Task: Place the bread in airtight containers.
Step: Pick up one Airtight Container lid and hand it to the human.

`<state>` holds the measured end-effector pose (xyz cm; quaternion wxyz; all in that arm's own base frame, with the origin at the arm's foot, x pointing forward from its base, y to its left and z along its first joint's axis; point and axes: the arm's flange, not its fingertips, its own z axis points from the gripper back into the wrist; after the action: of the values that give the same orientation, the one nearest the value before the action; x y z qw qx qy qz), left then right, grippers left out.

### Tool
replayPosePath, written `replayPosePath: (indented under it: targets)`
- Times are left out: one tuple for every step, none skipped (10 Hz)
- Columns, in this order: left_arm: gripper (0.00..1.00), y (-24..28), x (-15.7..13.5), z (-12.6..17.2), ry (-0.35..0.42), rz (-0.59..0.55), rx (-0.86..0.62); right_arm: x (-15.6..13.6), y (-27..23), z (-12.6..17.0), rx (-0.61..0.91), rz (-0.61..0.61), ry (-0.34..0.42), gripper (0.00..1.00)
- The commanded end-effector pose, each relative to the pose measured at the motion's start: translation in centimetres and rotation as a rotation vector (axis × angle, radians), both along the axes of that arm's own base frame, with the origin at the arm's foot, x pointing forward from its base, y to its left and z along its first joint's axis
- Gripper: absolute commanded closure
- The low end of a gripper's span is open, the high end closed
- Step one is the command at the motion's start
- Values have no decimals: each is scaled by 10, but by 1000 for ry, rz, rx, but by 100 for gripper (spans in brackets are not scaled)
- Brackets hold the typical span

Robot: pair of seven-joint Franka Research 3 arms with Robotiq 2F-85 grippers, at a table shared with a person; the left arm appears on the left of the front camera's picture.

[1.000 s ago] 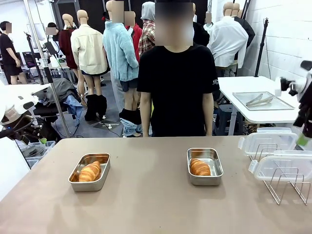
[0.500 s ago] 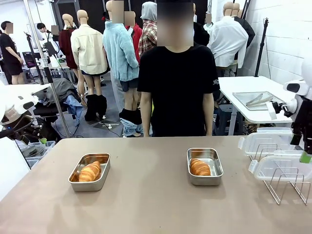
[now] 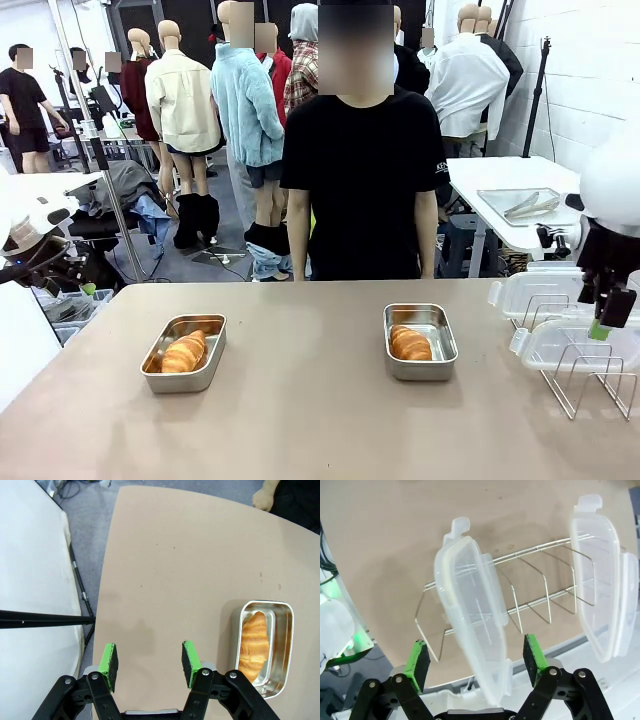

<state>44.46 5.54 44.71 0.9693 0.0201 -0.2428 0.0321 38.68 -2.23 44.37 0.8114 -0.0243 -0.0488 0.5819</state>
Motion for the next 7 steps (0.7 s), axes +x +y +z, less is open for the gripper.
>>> replayPosePath:
  targets:
    - [33,0,0,1,-1,16,9,16,0,-14,-5,-46,-15,7]
    - [33,0,0,1,-1,16,9,22,1,-18,-2,-72,-25,7]
    - [33,0,0,1,-1,16,9,28,1,-22,5,-80,4,7]
    - [33,0,0,1,-1,16,9,31,1,-24,3,-83,13,7]
    - [33,0,0,1,-1,16,9,32,1,-25,2,-85,21,13]
    - [33,0,0,1,-1,16,9,32,1,-26,-8,-94,23,32]
    - [33,0,0,1,-1,16,9,33,1,-25,-11,-93,19,52]
